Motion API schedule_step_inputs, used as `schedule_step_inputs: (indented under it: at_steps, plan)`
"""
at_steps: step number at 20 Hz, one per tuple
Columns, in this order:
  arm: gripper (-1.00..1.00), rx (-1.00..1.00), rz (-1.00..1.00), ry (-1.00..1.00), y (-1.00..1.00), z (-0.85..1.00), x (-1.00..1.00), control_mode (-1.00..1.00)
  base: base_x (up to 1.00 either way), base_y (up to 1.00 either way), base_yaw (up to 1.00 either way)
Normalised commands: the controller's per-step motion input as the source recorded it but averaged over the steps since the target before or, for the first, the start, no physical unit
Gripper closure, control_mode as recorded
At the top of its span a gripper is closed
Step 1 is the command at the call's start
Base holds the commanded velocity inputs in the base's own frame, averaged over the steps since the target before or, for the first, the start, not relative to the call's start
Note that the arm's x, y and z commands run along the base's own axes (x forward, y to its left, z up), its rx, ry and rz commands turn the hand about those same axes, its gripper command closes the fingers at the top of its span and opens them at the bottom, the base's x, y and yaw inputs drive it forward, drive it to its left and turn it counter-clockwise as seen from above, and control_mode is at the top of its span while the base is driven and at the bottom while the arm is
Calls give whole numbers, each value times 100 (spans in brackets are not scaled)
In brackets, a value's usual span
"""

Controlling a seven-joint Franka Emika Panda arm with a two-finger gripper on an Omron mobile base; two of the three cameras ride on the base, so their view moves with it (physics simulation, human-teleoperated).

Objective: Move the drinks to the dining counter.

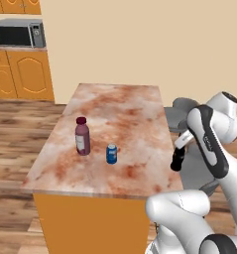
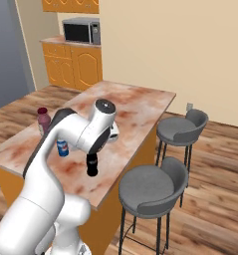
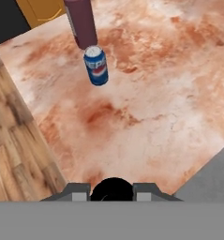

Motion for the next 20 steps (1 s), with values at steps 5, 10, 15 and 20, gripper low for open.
schedule_step_inputs:
  at_steps: [5,10,15,20]
  plan:
    - [100,0,0,0,0,-20,7,-100,0,0,0]
    - [100,0,0,-1,0,-19,2,-100,0,0,0]
    - [100,0,0,-3,0,-19,1,-100,0,0,0]
    - [100,0,0,0,0,-24,4,-100,0,0,0]
